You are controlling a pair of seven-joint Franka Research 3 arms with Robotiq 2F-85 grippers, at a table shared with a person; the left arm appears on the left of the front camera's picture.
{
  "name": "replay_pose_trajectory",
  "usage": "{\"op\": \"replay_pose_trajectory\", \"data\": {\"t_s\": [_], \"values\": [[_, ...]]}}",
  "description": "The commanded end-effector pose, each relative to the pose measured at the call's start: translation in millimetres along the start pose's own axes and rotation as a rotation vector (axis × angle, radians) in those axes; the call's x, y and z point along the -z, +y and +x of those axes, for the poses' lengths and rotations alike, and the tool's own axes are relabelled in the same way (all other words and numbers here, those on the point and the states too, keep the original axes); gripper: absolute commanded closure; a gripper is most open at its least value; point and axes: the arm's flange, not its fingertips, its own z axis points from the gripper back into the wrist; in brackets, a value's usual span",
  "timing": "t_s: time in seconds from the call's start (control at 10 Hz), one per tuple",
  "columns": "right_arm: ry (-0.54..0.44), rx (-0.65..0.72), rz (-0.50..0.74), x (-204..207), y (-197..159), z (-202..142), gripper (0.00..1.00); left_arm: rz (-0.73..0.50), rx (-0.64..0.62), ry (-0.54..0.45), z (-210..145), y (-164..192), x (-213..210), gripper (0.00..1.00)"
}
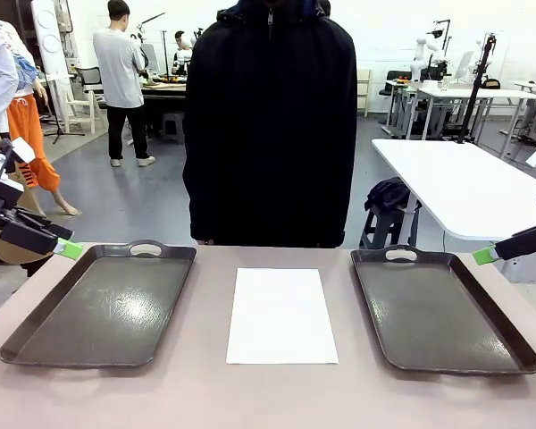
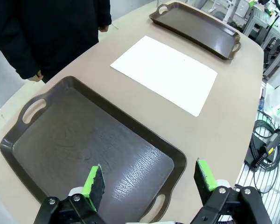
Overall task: Sort the A4 documents.
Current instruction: Receive the A4 Paper.
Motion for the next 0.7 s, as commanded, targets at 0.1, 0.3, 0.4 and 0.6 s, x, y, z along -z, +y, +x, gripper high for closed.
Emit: {"op": "replay_pose_trajectory", "data": {"t_s": [0.1, 0.3, 0.4, 0.6], "values": [[-0.001, -0.006, 0.003, 0.0, 0.8, 0.5, 0.0, -0.005, 0.013, -0.013, 0.4, -0.2, -3.3, 0.0], [-0.001, -0.006, 0.003, 0.0, 0.8, 0.5, 0.0, -0.005, 0.013, -0.013, 0.4, -0.2, -3.3, 0.0], [-0.001, -0.006, 0.003, 0.0, 0.8, 0.5, 0.0, -0.005, 0.013, -0.013, 0.4, -0.2, -3.3, 0.0], [-0.001, -0.006, 0.003, 0.0, 0.8, 0.5, 0.0, -0.005, 0.013, -0.013, 0.4, -0.2, -3.3, 0.0]]}}
